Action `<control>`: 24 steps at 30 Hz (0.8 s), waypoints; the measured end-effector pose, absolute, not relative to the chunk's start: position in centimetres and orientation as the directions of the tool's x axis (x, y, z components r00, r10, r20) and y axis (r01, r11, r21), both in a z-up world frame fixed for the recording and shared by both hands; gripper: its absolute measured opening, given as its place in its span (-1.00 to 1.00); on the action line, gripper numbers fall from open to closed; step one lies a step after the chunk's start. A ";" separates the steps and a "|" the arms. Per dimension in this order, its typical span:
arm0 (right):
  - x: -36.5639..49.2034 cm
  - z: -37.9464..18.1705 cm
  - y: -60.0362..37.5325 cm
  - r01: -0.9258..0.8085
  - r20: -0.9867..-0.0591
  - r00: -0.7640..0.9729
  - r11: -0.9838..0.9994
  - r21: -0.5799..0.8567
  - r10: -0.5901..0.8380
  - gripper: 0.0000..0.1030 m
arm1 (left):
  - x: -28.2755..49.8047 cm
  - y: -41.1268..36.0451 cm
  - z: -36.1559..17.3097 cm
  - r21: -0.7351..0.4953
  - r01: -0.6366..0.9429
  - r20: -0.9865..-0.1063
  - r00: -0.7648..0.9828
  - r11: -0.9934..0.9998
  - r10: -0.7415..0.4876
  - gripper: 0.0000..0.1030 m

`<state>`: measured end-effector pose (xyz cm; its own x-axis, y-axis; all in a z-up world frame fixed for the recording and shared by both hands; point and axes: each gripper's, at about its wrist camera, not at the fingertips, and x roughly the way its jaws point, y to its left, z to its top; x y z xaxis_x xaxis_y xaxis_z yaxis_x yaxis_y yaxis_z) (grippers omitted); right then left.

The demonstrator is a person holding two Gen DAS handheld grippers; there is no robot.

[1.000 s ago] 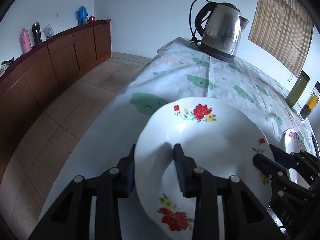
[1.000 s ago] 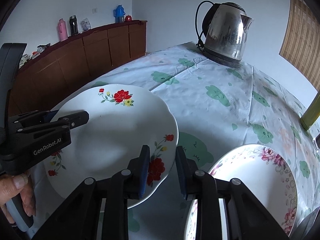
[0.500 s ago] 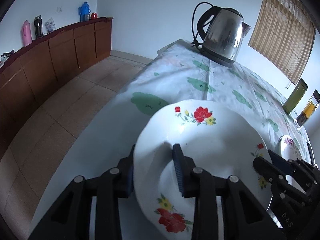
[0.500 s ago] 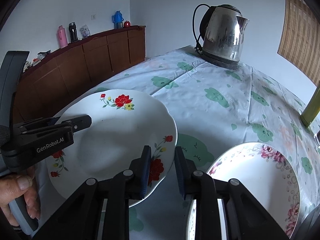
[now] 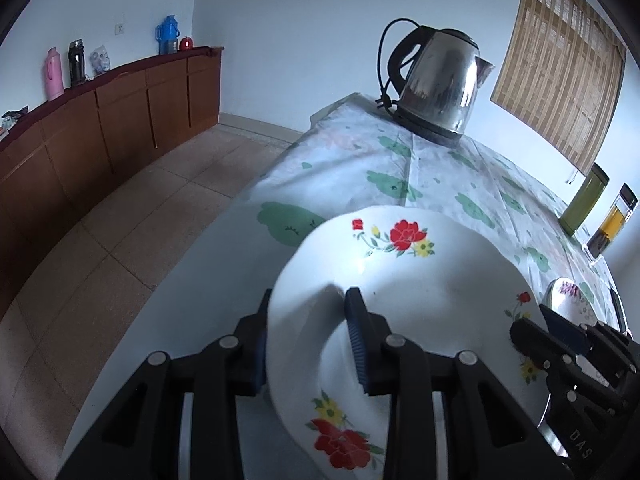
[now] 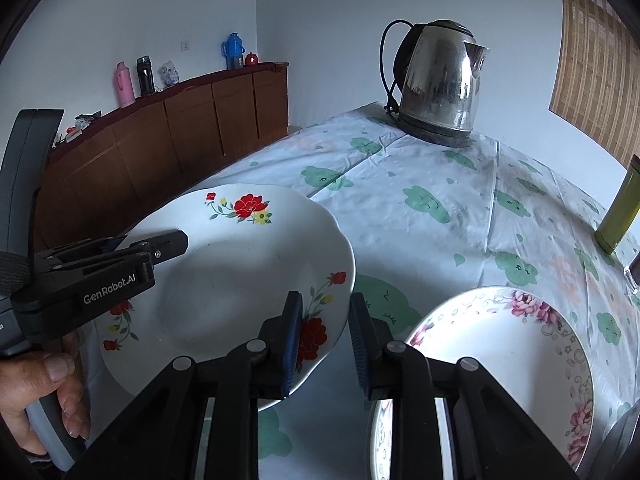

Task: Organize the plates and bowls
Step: 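Lift the red-flower plate with both grippers toward the stacked plates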

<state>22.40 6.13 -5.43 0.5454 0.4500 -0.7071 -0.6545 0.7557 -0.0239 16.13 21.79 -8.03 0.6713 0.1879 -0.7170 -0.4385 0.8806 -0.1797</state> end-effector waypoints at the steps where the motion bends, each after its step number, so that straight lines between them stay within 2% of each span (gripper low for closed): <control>1: 22.4 -5.4 6.0 -0.653 -0.706 0.546 0.757 -0.021 0.451 -0.51 | 16.1 21.7 -8.0 -0.179 -0.436 -0.716 0.673 0.882 0.187 -0.38; 24: 21.3 -4.5 4.3 -0.644 -0.682 0.568 0.765 -0.020 0.461 -0.51 | 15.9 20.6 -6.9 -0.175 -0.391 -0.673 0.717 0.903 0.181 -0.38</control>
<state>21.32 4.35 -4.45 0.5681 0.4613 -0.6815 -0.6442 0.7646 -0.0195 15.90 20.64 -6.88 0.7173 0.1805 -0.6730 -0.3915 0.9034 -0.1749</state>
